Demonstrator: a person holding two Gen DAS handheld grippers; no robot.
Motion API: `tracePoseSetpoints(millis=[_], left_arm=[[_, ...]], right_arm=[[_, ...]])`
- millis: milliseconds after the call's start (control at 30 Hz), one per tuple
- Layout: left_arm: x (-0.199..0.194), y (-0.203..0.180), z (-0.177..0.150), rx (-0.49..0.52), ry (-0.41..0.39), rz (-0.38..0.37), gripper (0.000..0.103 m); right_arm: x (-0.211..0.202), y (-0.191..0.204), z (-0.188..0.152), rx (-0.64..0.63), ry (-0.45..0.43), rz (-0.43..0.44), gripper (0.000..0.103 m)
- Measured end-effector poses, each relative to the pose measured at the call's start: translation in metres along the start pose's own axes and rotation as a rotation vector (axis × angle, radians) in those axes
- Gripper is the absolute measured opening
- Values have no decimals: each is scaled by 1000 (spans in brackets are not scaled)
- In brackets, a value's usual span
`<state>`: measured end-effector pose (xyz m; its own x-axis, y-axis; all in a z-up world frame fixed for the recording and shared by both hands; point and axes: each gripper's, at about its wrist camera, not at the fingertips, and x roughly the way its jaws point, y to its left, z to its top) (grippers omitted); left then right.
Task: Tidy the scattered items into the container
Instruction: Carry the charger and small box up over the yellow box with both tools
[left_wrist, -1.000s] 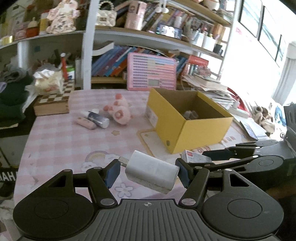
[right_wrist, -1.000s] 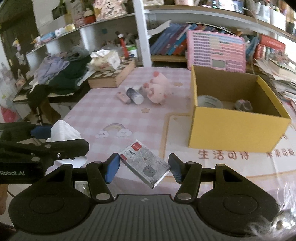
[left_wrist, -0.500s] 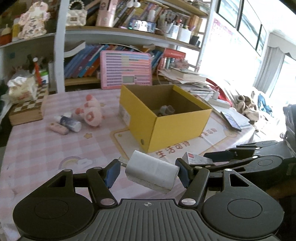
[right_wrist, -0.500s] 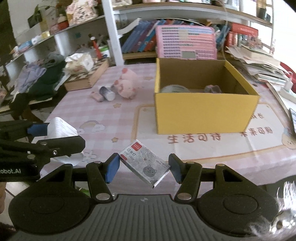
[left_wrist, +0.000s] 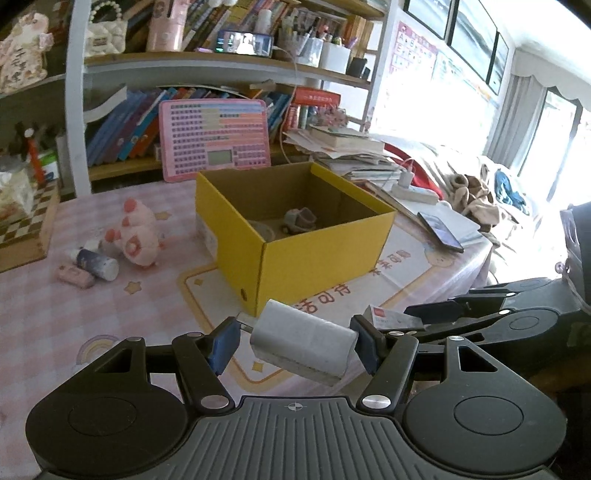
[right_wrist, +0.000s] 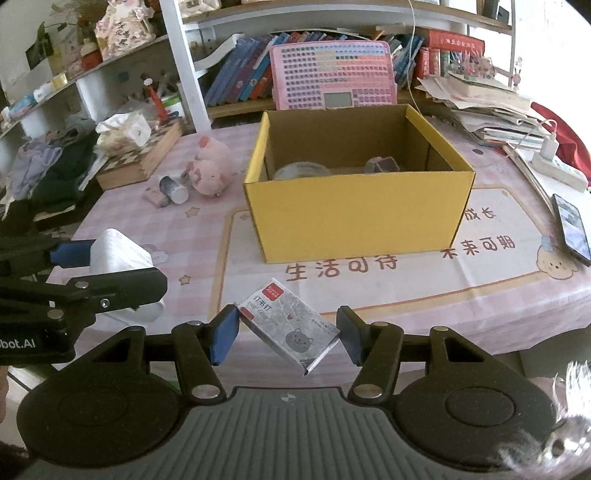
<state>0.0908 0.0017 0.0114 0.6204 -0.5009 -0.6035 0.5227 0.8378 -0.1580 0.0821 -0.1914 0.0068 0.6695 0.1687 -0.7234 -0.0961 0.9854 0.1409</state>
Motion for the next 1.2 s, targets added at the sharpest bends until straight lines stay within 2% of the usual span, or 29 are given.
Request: tracePoseSetpoints(millis=[400,800,1200], left_arm=[[32,-14,21,31,12,-25,66],[51,-25,64,95,-83,-4,66],[88,-33,105,100,-113,53,66]], right_arm=[[12,-32,15,25,9,-15,56],[15,-61,53,-10,-76,-18,56],[28,-99,110,-57,-177,28,56]])
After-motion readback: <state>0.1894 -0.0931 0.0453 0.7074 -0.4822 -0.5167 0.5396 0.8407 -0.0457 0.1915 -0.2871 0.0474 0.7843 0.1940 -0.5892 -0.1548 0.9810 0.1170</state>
